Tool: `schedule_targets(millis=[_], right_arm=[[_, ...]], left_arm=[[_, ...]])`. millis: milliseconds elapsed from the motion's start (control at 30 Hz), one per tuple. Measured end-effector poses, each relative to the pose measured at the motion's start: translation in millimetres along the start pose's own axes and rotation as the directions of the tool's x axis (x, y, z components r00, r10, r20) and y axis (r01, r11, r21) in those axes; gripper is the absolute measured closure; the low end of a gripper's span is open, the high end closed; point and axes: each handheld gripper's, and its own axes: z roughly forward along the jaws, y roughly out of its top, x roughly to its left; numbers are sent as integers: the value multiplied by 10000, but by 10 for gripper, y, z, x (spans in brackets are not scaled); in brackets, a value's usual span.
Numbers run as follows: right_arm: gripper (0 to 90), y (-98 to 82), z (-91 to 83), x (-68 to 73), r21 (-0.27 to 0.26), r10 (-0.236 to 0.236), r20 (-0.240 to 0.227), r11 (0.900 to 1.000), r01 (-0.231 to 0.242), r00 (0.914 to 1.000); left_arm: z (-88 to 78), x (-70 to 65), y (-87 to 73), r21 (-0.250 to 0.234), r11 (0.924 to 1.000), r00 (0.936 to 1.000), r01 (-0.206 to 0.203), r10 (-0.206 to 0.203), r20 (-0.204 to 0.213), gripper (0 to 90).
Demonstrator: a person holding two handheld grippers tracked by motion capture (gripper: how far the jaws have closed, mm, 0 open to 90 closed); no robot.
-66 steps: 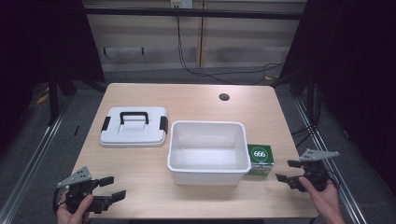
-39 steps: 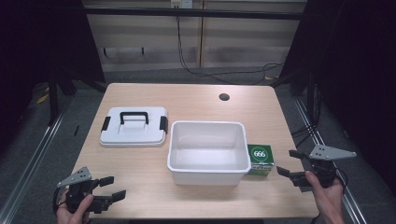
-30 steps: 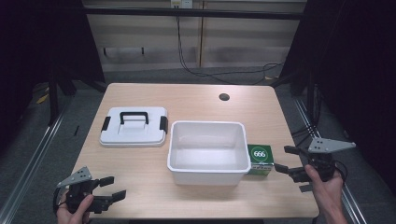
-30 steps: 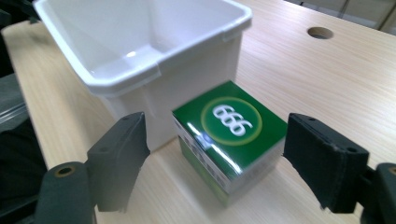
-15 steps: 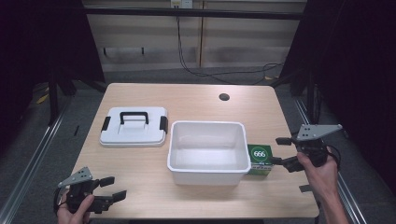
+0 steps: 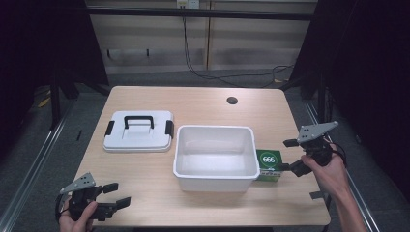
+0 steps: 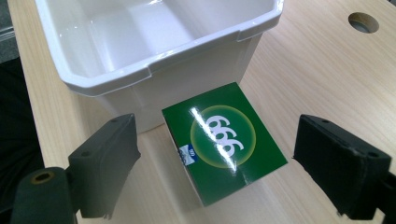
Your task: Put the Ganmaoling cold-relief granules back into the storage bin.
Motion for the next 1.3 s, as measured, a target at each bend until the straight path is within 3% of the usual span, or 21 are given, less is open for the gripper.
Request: schedule_targets(millis=[67,100,167,367,500,733,800,900,1033,1067,1100,1167,1200,1233,1300], right_arm=[[117,24,40,-15,168,-14,-264,9999,18,9997],[112,55,92,-2,635,-252,-322,9976,272,9992],[108,75,130,-7,944,-387,-490,9946,432,9980],[114,117,184,-64,1131,-377,-934,9924,483,9949],[118,187,248,-84,1762,-870,-1052,9788,1046,9906],[99,288,332,-135,1879,-1451,-1432,9672,1709,9790],[99,309,379,-154,2131,-1444,-1520,9612,1751,9778],[99,328,414,-170,2152,-1452,-1619,9601,1785,9761],[99,364,497,-199,2841,-1613,-1877,9353,2108,9689],[99,364,497,-199,2841,-1613,-1877,9353,2108,9689],[99,382,517,-204,3189,-1766,-1949,9188,2326,9648],[99,399,533,-199,3176,-2080,-2046,9102,2659,9565],[99,399,533,-199,3176,-2080,-2046,9102,2659,9565],[99,425,558,-191,3313,-2273,-2187,8974,2913,9490],[99,440,583,-191,3478,-2478,-2298,8823,3172,9412]], left_arm=[[-2,3,0,-21,10000,10000,-27,27,5,170],[-5,4,0,-35,10000,10000,-27,27,19,169],[-6,4,-1,-33,10000,10000,-16,16,34,169],[-5,5,-1,-28,10000,10000,-23,23,23,170],[-1,6,-3,-27,10000,10000,1,-1,-3,169],[4,6,-4,4,10000,10000,-4,4,21,169],[3,7,-3,-3,10000,10000,-16,16,28,170],[6,-1,-2,2,10000,10000,-5,5,33,169],[11,-7,1,24,10000,9999,-65,64,80,169],[9,-7,0,8,10000,10000,-49,48,82,169],[5,-4,-1,-9,10000,10000,-46,46,34,169],[7,-5,0,1,10000,10000,-33,33,20,169],[7,-5,0,1,10000,10000,-33,33,20,170],[9,-5,0,21,10000,10000,-40,39,20,170],[9,-6,-1,20,10000,10000,-32,32,19,170]])
